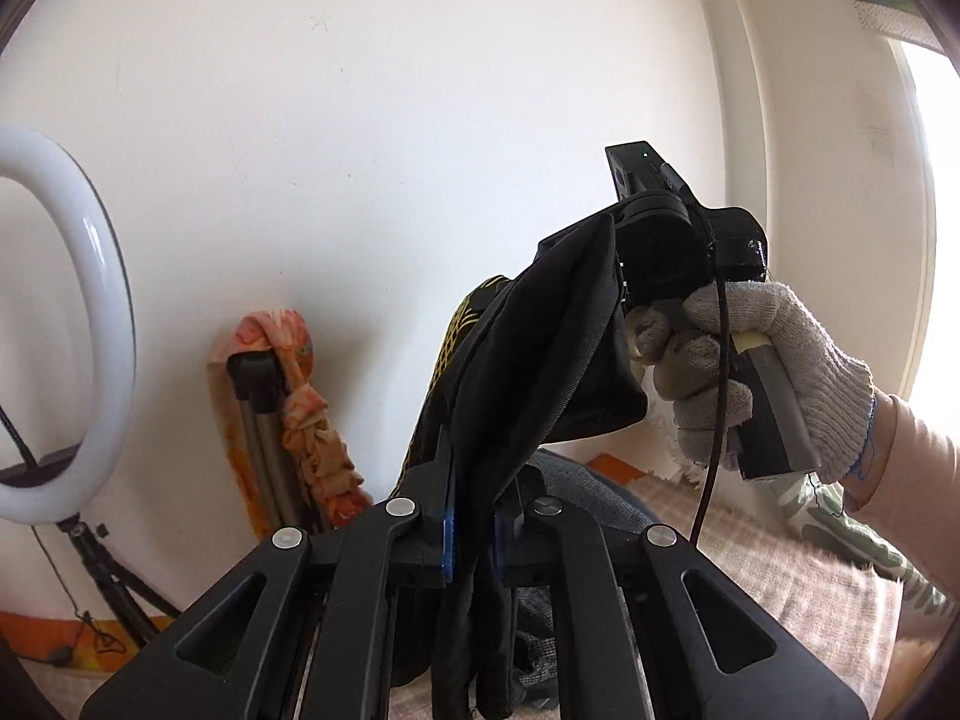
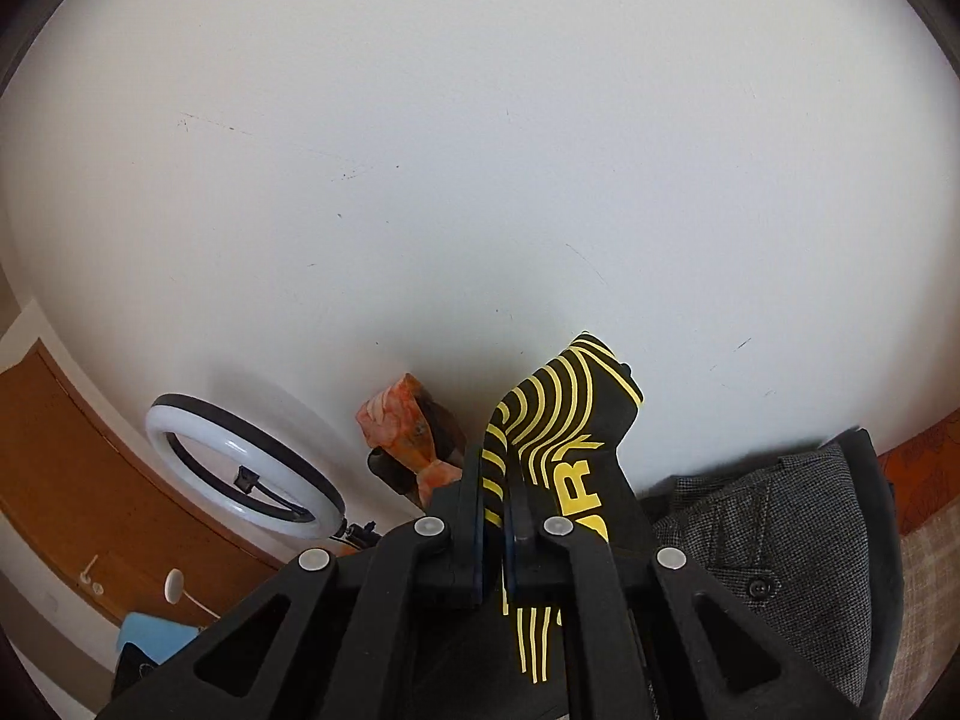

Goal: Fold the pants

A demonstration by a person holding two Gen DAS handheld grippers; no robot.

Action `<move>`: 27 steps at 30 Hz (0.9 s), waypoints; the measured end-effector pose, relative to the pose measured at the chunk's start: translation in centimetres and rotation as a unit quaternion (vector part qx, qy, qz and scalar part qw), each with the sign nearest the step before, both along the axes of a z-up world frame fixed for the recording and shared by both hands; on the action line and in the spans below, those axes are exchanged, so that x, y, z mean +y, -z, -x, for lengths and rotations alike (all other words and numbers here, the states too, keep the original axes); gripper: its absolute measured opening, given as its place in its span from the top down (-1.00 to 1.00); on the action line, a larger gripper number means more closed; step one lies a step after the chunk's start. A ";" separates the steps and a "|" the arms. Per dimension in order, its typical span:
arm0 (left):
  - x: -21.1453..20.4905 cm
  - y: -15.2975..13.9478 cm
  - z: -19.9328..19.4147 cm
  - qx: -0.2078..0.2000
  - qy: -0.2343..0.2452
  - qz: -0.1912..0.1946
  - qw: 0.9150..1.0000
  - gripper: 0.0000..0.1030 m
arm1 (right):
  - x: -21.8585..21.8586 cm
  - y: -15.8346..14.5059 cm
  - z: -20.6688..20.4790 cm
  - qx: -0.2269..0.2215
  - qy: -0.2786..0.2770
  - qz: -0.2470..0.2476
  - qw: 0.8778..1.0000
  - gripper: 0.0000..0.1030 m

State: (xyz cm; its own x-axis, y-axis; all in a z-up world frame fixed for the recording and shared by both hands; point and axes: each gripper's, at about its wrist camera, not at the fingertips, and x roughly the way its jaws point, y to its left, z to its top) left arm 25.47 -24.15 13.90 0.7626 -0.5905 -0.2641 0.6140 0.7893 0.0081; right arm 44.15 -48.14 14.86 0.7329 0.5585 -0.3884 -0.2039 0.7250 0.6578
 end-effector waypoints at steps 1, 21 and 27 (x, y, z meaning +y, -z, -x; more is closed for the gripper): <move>-0.6 0.0 0.2 -0.004 0.005 -0.007 1.000 0.86 | -0.4 0.3 0.1 -0.002 0.002 0.000 1.000 0.96; -18.0 13.7 -0.4 0.141 0.133 -0.110 0.975 0.67 | -14.9 14.0 1.5 0.097 0.102 0.093 0.986 0.34; -14.9 12.0 0.8 0.149 0.118 -0.110 0.976 -0.07 | -13.5 11.7 4.0 0.079 0.100 0.164 0.978 0.11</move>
State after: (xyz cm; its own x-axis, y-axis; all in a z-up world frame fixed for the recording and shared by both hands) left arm 24.67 -39.05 1.88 0.4820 -0.6444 -0.5936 0.7798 0.6244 -0.0446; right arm 40.14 -61.68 3.17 0.7313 0.2363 -0.6398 0.0486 0.9176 0.3944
